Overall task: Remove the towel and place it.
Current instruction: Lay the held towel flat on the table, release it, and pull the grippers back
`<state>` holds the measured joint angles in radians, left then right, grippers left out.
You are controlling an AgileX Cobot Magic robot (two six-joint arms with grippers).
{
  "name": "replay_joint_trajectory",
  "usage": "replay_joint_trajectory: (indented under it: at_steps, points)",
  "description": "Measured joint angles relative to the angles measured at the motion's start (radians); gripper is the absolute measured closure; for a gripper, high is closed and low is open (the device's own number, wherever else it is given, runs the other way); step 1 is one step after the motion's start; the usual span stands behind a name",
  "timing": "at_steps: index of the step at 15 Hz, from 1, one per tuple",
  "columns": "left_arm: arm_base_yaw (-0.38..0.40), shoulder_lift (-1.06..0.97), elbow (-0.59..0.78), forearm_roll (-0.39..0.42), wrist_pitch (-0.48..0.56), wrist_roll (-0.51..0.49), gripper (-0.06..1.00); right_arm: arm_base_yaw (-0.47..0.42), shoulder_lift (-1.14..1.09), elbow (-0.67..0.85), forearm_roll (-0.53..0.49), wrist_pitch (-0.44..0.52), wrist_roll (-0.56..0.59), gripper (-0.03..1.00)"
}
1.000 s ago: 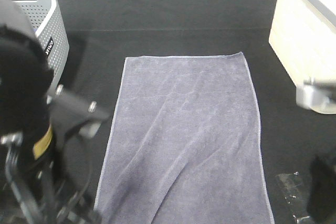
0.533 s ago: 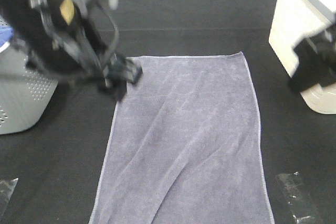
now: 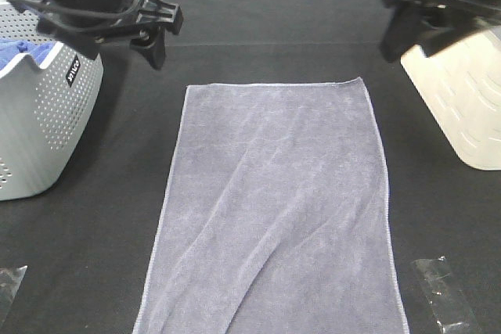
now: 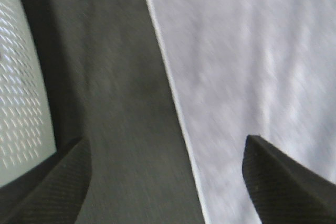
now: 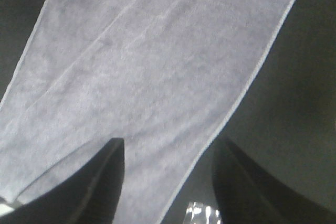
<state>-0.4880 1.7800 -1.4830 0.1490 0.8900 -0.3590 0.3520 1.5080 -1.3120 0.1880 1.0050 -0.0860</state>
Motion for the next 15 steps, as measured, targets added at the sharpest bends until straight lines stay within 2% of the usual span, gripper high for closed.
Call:
replay_joint_trajectory:
  at_steps: [6, 8, 9, 12, 15]
  points:
    - [0.120, 0.369, -0.335, -0.025, -0.004, 0.015, 0.23, 0.000, 0.294, -0.182, -0.002, -0.005, 0.000, 0.47]
    - [0.126, 0.488, -0.456, -0.053, 0.001, 0.041, 0.24, 0.000, 0.353, -0.213, -0.002, -0.010, 0.000, 0.47]
    - [0.127, 0.573, -0.568, -0.064, 0.035, 0.064, 0.24, 0.000, 0.372, -0.213, -0.004, -0.010, 0.000, 0.47]
    - [0.128, 0.718, -0.766, -0.070, 0.072, 0.075, 0.24, 0.000, 0.389, -0.216, -0.005, -0.011, 0.000, 0.47]
    - [0.131, 0.793, -0.872, -0.105, 0.078, 0.076, 0.24, 0.000, 0.389, -0.216, -0.005, -0.011, 0.000, 0.47]
